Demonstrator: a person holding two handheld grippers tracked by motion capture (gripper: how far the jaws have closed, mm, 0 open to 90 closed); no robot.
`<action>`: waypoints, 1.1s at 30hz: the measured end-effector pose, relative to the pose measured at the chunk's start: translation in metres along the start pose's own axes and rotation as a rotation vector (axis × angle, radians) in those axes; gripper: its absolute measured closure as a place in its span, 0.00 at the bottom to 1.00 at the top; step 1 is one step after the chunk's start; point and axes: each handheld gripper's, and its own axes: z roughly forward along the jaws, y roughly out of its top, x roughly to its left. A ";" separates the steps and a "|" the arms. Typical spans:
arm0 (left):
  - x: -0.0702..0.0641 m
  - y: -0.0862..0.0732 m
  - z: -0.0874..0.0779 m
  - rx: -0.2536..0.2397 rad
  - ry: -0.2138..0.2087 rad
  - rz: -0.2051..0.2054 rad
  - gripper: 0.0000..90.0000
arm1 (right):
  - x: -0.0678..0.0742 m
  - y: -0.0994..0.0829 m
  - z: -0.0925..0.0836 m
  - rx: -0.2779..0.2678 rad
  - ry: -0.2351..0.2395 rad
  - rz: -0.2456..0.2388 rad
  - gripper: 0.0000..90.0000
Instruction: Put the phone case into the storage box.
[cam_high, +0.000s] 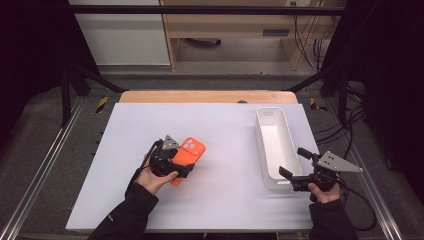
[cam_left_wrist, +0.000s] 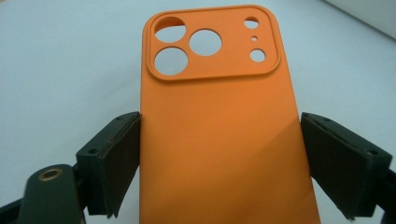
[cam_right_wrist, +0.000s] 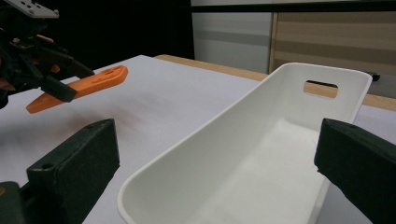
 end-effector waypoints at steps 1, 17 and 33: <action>-0.001 0.001 -0.003 -0.007 -0.008 0.007 0.16 | 0.000 0.000 0.000 0.000 0.005 0.000 0.01; -0.010 0.008 -0.016 -0.053 -0.060 0.069 0.16 | 0.004 0.004 0.001 0.010 0.027 -0.025 0.01; -0.023 0.012 -0.021 -0.079 -0.109 0.141 0.16 | 0.021 0.015 0.009 0.034 0.089 -0.091 0.01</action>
